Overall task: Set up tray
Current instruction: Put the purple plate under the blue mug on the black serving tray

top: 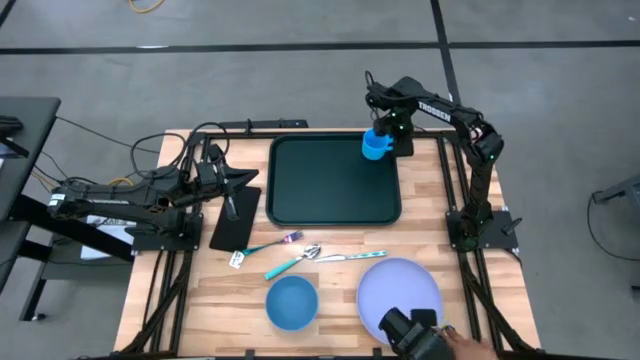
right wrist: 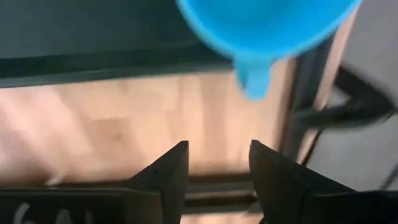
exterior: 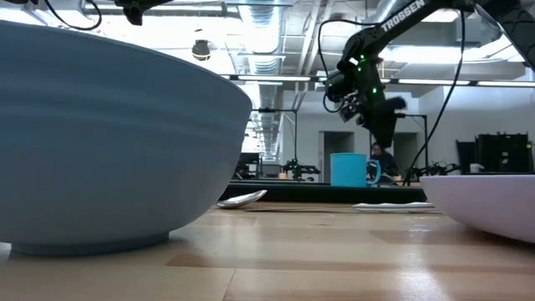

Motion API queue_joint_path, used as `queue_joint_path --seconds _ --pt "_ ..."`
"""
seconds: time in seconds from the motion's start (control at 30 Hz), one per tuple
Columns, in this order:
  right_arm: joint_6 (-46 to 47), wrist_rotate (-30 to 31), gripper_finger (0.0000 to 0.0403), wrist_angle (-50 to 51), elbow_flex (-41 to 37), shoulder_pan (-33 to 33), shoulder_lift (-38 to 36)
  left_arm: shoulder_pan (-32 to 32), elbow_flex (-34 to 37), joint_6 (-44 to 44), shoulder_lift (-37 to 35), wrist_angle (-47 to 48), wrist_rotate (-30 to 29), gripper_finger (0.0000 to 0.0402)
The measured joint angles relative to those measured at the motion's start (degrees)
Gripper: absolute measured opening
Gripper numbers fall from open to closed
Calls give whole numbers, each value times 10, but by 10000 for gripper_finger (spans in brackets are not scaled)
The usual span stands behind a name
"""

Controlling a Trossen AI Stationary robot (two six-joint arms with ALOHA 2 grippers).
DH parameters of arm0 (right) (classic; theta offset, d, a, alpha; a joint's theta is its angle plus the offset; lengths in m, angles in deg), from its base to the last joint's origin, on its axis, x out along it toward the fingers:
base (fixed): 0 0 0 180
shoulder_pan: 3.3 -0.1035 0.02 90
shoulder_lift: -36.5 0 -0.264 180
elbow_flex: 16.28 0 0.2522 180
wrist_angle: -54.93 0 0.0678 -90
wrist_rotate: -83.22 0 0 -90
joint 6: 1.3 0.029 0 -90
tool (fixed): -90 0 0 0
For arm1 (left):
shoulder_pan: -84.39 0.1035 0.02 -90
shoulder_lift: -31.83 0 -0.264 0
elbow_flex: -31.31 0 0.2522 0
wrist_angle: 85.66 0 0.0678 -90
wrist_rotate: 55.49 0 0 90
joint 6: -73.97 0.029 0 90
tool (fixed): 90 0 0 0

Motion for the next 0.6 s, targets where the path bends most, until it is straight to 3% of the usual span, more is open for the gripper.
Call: queue_joint_path --seconds 0.1,0.33,0.6 --pt "55 -37 158 64 14 5 -3 0 0 -3 0 0 0 0" --pt "153 -106 149 62 -34 11 -78 0 0 -21 0 0 4 0" --pt "188 -185 131 -79 -235 -14 -256 0 0 -40 0 -2 81 0"
